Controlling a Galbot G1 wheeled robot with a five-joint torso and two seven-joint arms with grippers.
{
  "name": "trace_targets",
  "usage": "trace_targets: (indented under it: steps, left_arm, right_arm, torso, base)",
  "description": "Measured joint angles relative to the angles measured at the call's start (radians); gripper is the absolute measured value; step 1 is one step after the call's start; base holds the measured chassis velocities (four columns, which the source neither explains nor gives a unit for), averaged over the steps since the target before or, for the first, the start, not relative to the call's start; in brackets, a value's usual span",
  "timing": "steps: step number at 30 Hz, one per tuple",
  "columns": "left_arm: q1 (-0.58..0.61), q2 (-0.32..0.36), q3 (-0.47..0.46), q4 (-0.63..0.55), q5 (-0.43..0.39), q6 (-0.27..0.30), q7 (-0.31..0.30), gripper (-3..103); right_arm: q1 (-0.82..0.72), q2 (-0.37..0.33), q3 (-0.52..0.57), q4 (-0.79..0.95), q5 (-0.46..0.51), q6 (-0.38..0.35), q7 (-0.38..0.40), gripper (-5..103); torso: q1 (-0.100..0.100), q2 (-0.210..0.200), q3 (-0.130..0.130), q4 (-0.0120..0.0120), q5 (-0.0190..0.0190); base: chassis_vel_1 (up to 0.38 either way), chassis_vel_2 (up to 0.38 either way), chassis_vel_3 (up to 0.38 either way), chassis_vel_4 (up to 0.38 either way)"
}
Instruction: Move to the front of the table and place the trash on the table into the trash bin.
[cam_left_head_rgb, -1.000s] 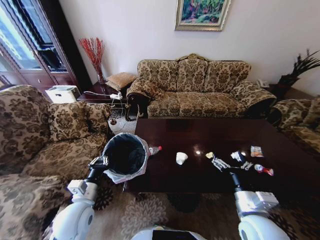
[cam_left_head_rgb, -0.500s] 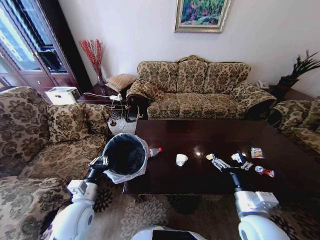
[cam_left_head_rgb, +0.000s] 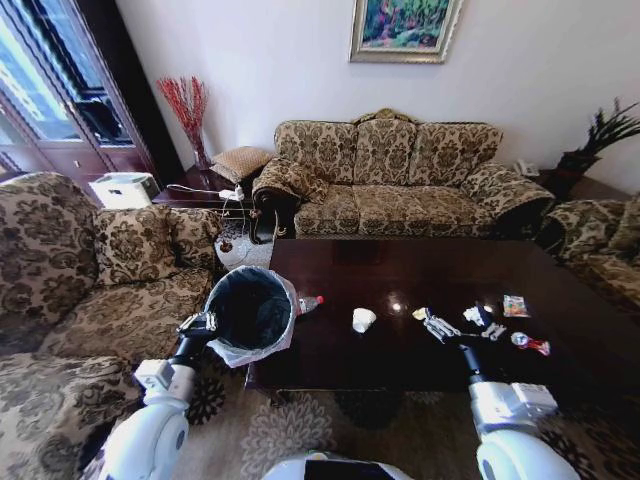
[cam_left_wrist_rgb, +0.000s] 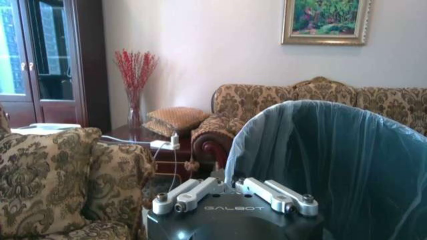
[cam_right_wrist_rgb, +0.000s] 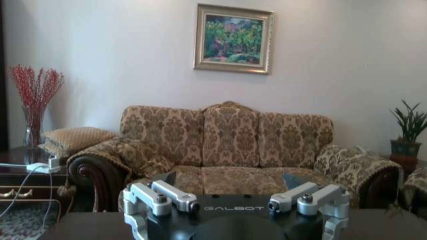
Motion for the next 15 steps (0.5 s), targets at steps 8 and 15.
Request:
trace_targets:
  steps: [8,15]
  left_arm:
    - [0.000,0.000,0.000,0.000,0.000,0.000,0.000,3]
    - [0.000,0.000,0.000,0.000,0.000,0.000,0.000,3]
  right_arm:
    - [0.000,0.000,0.000,0.000,0.000,0.000,0.000,100]
    - [0.000,0.000,0.000,0.000,0.000,0.000,0.000,100]
  torso:
    - [0.000,0.000,0.000,0.0000,0.0000]
    - [0.000,0.000,0.000,0.0000,0.0000]
  base:
    - [0.000,0.000,0.000,0.000]
    - [0.000,0.000,0.000,0.000]
